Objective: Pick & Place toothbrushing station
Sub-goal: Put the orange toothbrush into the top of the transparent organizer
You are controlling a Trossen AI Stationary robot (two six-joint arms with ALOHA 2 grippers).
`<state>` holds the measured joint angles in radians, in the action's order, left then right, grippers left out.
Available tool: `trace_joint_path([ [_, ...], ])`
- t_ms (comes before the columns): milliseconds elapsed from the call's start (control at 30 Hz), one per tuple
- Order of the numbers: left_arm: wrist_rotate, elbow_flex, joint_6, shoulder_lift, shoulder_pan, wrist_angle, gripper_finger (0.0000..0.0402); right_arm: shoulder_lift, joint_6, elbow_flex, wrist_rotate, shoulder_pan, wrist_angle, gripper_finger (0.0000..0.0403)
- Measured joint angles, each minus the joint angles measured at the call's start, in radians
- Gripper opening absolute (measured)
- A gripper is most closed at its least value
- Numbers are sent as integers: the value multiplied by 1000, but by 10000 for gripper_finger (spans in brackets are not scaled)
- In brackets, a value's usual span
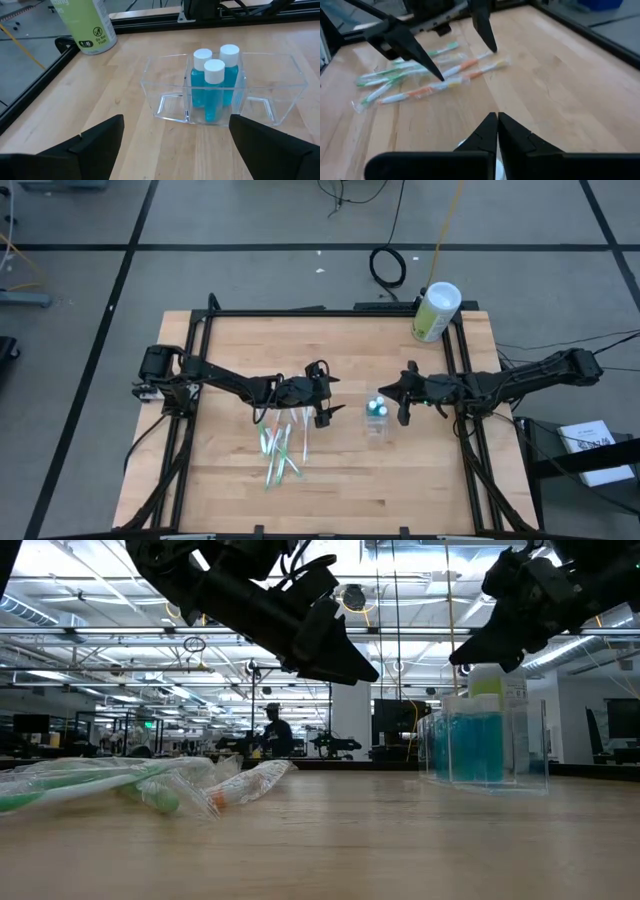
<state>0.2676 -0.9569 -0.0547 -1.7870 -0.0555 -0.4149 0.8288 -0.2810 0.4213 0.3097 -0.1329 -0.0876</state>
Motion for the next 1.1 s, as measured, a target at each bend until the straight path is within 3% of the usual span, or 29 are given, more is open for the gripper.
trace_joint_path([
  [233,-7,0,-6,10,0,17,372,-33,83,0,0,0,-77,4],
  [467,-9,8,-40,120,11,133,363,-102,136,0,2,0,-121,18],
  [700,-10,176,-30,271,13,-8,373,-163,200,0,0,0,-157,111],
  [867,-4,375,74,413,25,-168,375,-184,247,0,0,0,-216,186],
  [1100,-26,489,299,537,13,-161,363,-235,390,0,0,0,-302,253],
])
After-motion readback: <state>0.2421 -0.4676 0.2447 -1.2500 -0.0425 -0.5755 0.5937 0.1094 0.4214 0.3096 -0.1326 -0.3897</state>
